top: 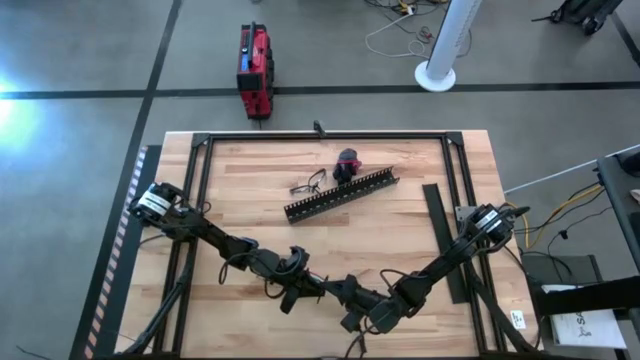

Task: Ziptie cables
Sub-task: Wrap the cable wires with black zip tie

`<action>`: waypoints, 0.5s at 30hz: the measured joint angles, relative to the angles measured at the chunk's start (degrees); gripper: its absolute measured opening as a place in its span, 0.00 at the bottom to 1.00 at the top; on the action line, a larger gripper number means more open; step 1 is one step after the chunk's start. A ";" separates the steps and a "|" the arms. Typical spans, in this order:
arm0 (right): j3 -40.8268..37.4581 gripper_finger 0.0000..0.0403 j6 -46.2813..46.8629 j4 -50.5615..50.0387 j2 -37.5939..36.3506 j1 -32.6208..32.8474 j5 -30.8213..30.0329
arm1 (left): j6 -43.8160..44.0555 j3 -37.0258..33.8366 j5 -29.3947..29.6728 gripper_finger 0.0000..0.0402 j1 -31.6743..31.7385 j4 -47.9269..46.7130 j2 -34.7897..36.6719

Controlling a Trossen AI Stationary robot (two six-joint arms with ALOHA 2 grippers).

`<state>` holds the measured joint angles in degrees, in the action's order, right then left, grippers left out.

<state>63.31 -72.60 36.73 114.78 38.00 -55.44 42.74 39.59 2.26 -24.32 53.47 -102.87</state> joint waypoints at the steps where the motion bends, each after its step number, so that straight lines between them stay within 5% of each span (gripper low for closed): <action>1: 0.01 0.00 0.02 0.00 0.00 0.00 0.02 | 0.02 0.00 0.00 0.05 0.00 0.00 0.00; 15: 0.02 0.00 2.11 -1.09 0.52 -1.51 1.94 | 0.98 0.00 0.02 0.05 -0.07 -0.09 0.00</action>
<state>63.33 -70.48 35.65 115.31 36.48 -53.50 43.72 39.59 2.28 -24.38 53.39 -102.87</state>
